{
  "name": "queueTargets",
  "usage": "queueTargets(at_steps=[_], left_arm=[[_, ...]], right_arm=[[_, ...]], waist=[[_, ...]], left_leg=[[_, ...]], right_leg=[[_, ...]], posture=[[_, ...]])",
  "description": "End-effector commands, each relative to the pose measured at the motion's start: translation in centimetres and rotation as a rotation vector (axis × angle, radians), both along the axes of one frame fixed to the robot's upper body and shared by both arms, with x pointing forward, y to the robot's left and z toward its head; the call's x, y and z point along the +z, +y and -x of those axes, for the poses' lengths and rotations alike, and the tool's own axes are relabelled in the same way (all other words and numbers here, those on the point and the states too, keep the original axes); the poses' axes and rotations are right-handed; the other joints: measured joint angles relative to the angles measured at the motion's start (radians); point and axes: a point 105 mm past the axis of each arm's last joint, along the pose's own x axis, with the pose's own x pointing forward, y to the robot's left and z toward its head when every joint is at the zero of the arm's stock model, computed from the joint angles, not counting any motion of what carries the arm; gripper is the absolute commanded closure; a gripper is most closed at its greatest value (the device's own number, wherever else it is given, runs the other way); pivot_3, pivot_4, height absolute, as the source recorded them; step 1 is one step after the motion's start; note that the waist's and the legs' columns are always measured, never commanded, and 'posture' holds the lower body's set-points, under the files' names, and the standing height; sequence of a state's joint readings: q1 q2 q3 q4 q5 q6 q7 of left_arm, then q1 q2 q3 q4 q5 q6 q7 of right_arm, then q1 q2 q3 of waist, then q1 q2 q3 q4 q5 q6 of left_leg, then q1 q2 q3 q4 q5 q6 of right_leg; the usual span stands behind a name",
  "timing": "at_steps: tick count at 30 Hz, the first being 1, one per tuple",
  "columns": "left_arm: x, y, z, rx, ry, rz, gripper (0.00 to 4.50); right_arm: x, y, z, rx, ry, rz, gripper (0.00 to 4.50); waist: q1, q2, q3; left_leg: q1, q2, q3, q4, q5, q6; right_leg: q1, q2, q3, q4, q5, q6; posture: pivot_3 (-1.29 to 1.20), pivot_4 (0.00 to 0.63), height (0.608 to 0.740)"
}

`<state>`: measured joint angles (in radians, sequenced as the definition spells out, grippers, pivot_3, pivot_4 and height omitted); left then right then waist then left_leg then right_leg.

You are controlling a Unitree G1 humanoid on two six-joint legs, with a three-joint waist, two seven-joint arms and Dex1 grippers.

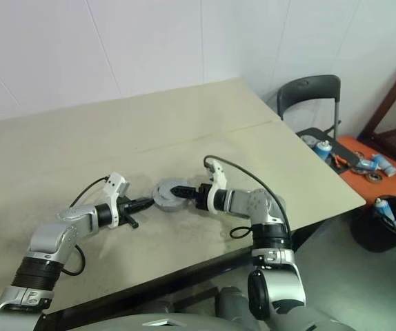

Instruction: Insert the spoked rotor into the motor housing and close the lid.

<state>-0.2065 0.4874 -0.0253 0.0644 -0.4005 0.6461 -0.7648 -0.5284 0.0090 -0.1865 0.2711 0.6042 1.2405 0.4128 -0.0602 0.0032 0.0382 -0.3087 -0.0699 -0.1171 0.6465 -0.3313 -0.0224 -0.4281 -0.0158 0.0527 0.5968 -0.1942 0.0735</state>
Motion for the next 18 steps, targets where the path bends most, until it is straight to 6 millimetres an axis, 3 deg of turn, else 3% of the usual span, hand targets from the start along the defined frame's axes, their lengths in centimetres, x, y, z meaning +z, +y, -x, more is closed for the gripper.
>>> queueTargets(at_steps=[1,3,5,18], left_arm=[[1.02,-0.29,-0.44,-0.012,-0.044,-0.009,4.5],[1.04,-0.22,-0.49,-0.008,-0.045,-0.011,4.5],[1.06,-0.14,-0.54,-0.005,-0.046,-0.014,4.5],[1.12,0.04,-0.57,0.007,-0.047,-0.016,4.5]], right_arm=[[0.15,0.83,-0.07,0.012,0.004,-0.016,2.03],[0.16,0.98,-0.24,0.009,0.003,-0.021,2.52],[0.56,1.31,-0.47,0.008,-0.01,-0.041,2.68],[0.53,1.68,-0.83,0.001,0.004,-0.062,2.7]], waist=[[-0.005,0.0,0.0],[-0.006,0.0,0.0],[-0.006,0.0,0.0],[-0.008,0.001,0.0]], left_leg=[[-0.001,0.0,0.0,0.0,0.0,0.0],[-0.001,0.0,0.0,0.0,0.0,0.0],[0.0,0.0,0.0,0.0,0.0,0.0],[0.001,0.0,0.0,0.001,0.0,0.0]], right_leg=[[-0.001,0.0,0.0,0.0,0.0,0.0],[-0.001,0.0,0.0,0.0,0.0,0.0],[0.0,0.0,0.0,0.0,0.0,0.0],[0.001,0.0,0.0,0.001,0.0,0.0]], posture=[[0.0,0.0,0.74],[0.0,0.0,0.74],[0.0,0.0,0.74],[0.0,0.0,0.74]])
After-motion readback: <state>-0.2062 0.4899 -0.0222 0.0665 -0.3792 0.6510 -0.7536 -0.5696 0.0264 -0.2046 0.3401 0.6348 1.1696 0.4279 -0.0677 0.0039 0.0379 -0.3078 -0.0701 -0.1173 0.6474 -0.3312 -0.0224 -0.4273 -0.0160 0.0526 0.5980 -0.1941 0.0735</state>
